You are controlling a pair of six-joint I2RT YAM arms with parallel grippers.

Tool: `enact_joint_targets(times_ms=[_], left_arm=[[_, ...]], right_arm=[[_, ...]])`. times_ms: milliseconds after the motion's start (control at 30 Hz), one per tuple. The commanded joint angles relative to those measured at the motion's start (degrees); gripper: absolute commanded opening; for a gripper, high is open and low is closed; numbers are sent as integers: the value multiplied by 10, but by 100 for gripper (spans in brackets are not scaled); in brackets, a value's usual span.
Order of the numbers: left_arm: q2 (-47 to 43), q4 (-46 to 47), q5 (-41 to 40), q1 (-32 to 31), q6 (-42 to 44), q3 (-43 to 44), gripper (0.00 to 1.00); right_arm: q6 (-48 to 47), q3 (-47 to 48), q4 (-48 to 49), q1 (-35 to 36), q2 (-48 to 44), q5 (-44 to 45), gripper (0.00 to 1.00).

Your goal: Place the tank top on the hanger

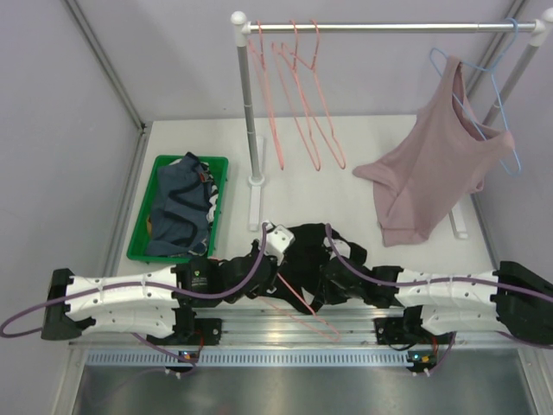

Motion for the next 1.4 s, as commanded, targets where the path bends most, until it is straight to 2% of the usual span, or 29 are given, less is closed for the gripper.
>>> enact_joint_targets(times_ms=[0,133,433,700,1067,1367], left_arm=[[-11,0,-27,-3,5,21,0],[-24,-3,-48,-4,-4,19,0],[-33,-10,-120,-4,-27,20,0],[-12,-37,-220,-4,-84,25,0],[8,-51,-250,-3,-100,27,0],[25,-49,-269,-3,-104,29,0]], right_arm=[[11,1,-4,-2,-9,22,14],[16,-15,-33,-3,-52,34,0],[33,-42,-104,-3,-174,51,0],[30,-20,-180,-2,-239,65,0],[18,20,-221,-2,-260,70,0],[-8,88,-258,-2,-259,69,0]])
